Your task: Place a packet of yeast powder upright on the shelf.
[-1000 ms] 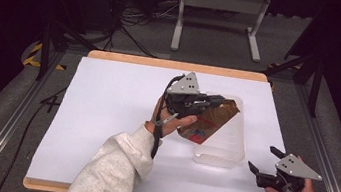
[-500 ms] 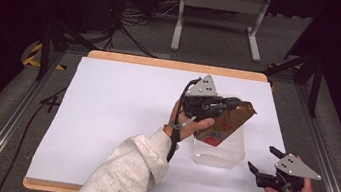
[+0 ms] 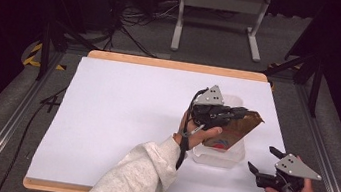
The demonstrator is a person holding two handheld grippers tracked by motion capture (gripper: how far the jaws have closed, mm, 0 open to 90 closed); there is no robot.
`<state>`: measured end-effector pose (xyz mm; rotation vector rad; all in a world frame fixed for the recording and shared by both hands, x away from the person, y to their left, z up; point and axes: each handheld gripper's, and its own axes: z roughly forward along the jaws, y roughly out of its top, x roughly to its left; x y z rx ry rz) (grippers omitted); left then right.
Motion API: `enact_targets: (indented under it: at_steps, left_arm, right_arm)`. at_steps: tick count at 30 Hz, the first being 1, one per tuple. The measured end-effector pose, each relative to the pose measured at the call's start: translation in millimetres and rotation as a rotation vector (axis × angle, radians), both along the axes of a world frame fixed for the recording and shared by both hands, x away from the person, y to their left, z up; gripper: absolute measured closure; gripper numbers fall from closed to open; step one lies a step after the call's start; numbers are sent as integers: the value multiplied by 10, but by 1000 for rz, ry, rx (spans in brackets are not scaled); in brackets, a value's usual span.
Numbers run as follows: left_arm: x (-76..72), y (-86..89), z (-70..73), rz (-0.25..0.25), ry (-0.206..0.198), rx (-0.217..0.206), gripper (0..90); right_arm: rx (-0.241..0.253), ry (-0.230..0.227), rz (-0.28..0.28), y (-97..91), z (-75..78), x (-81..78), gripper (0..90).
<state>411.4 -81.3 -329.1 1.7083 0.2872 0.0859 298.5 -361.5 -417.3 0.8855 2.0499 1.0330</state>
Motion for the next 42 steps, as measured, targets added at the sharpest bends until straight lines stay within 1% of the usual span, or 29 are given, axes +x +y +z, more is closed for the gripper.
enact_targets:
  at_steps: [5,6,8,9,10,12,14,15,16,17,19,21,23,25,26,27,30,33,35,36,38,41,42]
  left_arm:
    - [18,120,-102,-7,19,-12,864]
    - [16,137,-118,-11,24,-7,863]
    - [7,174,-142,-9,17,1,863]
    - [8,206,-160,-17,29,-5,863]
    - [8,231,-171,-12,32,-8,863]
    - [6,286,-189,-12,28,-6,863]
    - [13,317,-207,-13,38,-7,863]
    - [13,325,-219,-10,31,-3,862]
    - [8,327,-232,1,26,12,862]
    - [9,328,-245,-2,27,14,862]
    - [11,360,-280,1,32,0,863]
    - [13,389,-297,-2,41,-10,863]
    - [13,417,-309,1,31,-9,863]
    - [11,429,-312,2,31,-7,863]
    - [12,438,-318,11,32,-6,863]
    - [18,447,-321,5,41,-9,864]
    - [22,466,-328,6,44,-10,864]
    - [18,515,-336,-2,48,-6,864]
    - [18,528,-339,1,46,-5,864]
    - [23,558,-342,2,44,3,864]
    - [31,571,-348,3,45,1,863]
    - [30,612,-362,15,37,8,864]
    - [27,626,-367,26,33,10,863]
  right_arm:
    - [-1,6,2,7,-8,8,140]
    - [-3,5,4,10,-9,10,139]
    - [-5,5,4,15,-9,11,140]
    - [-6,5,5,17,-9,11,139]
    - [-4,5,4,19,-10,12,140]
    - [-5,6,4,22,-12,16,139]
    - [-8,7,5,30,-12,17,140]
    - [-8,8,5,32,-13,17,140]
    - [-7,10,4,34,-15,19,140]
    - [-8,10,4,34,-17,21,139]
    - [-6,10,3,32,-16,24,140]
    - [-10,10,2,29,-20,28,140]
    - [-7,14,0,23,-26,35,140]
    - [-10,15,-1,23,-27,35,140]
    - [-11,14,-1,25,-28,34,140]
    - [-9,12,0,30,-21,28,139]
    - [-10,13,3,33,-19,29,140]
    - [-13,16,3,36,-28,34,140]
    - [-13,15,3,34,-27,35,140]
    - [-11,14,1,27,-25,37,140]
    - [-10,14,0,26,-24,36,139]
    - [-9,15,2,36,-21,39,140]
    - [-12,13,4,38,-21,40,139]
